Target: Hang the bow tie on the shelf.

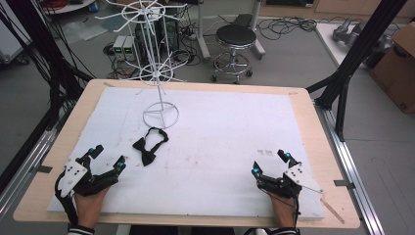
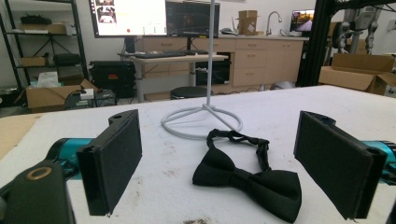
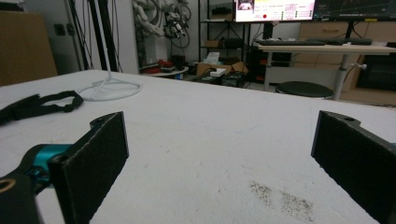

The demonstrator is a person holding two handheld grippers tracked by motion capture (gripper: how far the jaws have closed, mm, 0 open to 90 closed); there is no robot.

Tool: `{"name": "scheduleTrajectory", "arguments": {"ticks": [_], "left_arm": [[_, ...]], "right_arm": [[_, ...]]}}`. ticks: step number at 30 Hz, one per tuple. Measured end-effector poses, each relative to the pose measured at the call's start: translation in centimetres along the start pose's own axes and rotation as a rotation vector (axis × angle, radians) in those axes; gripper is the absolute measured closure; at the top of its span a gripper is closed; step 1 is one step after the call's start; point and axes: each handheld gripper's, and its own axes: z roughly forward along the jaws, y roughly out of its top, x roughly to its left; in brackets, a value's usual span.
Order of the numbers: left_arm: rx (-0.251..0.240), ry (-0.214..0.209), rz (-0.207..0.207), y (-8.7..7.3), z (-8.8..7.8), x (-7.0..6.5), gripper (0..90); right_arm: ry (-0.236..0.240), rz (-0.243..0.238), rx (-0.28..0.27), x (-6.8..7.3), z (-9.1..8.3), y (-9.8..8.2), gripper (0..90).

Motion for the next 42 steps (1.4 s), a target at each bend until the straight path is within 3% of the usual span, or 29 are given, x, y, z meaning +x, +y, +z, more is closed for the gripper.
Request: {"name": "scheduleTrajectory", "arguments": {"ticks": [3, 16, 23, 28, 33, 39, 42], "left_arm": [[-0.005, 0.0, 0.002, 0.0, 0.0, 0.0, 15.6], [0.016, -0.006, -0.01, 0.0, 0.1, 0.1, 15.7], [0.018, 0.022, -0.009, 0.1, 0.2, 0.0, 15.6], [0.074, 0.01, -0.024, 0.3, 0.9, 0.3, 15.6], [0.098, -0.01, -0.025, 2.0, 1.9, 0.3, 15.5], [0.123, -0.023, 0.007, 4.2, 3.0, 0.3, 15.4], [0.163, -0.033, 0.03, 4.6, 3.5, 0.2, 15.4]], "right_arm": [[0.004, 0.019, -0.001, -0.1, 0.0, 0.0, 2.8], [-0.013, 0.007, -0.016, 0.0, -0.1, -0.1, 2.8], [-0.012, 0.01, -0.027, -0.1, -0.2, -0.1, 2.8], [-0.012, 0.016, -0.023, -0.1, -0.2, -0.1, 2.8], [-0.012, 0.013, -0.024, -0.1, -0.2, -0.1, 2.8], [-0.012, 0.009, -0.031, 0.0, -0.3, -0.1, 2.8], [-0.012, 0.009, -0.032, 0.0, -0.3, -0.1, 2.8]]}}
